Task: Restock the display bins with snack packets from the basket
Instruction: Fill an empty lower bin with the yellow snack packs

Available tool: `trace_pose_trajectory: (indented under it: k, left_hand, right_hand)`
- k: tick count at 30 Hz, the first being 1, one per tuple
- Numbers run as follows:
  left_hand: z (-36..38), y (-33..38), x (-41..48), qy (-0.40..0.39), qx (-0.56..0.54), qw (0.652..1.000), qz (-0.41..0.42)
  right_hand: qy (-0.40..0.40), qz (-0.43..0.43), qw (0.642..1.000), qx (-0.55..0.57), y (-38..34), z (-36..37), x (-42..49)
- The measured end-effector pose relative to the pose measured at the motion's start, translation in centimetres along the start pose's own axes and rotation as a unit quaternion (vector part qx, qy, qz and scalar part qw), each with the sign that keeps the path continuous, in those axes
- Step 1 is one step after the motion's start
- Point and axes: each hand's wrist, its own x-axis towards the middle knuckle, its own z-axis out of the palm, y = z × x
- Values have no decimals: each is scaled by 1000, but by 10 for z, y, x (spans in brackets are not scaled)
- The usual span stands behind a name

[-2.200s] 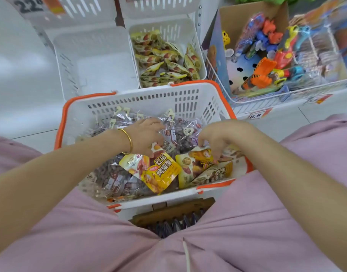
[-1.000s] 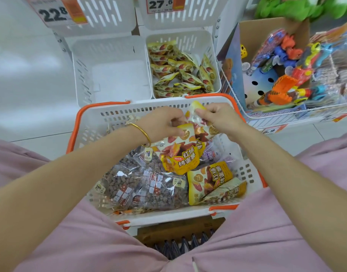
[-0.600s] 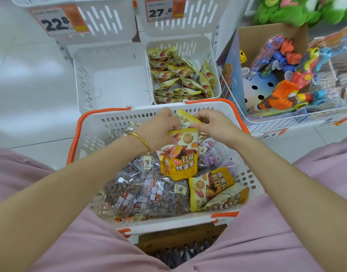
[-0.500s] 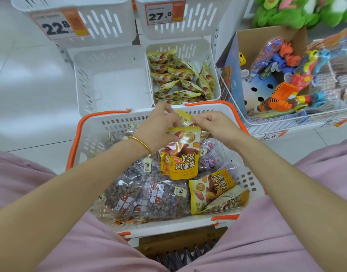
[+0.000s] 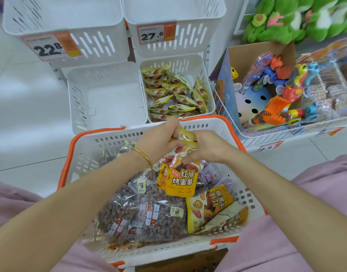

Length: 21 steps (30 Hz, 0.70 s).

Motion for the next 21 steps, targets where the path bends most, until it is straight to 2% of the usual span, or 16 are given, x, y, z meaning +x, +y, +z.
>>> trace_pose_trajectory:
  k: [5,8,11,14,21]
  left_hand:
    - [-28,7,54,117,-129,985,21]
    - [-37,-15,105,160,-82,984,1]
    - [-26,-49,156,91,77,993,17]
    - [-7,-72,199,20,217,975,33]
    - [15,-95,263,-67,379,920,72]
  right_hand:
    - [45,24,998,-33,11,-67,11]
    - [160,34,987,3,30,-109,19]
    - [278,-21,960,-13,46,-131,43]
    - [328,-70,942,-26,65,-138,77]
    - [457,-167,856,-173,101,-125,142]
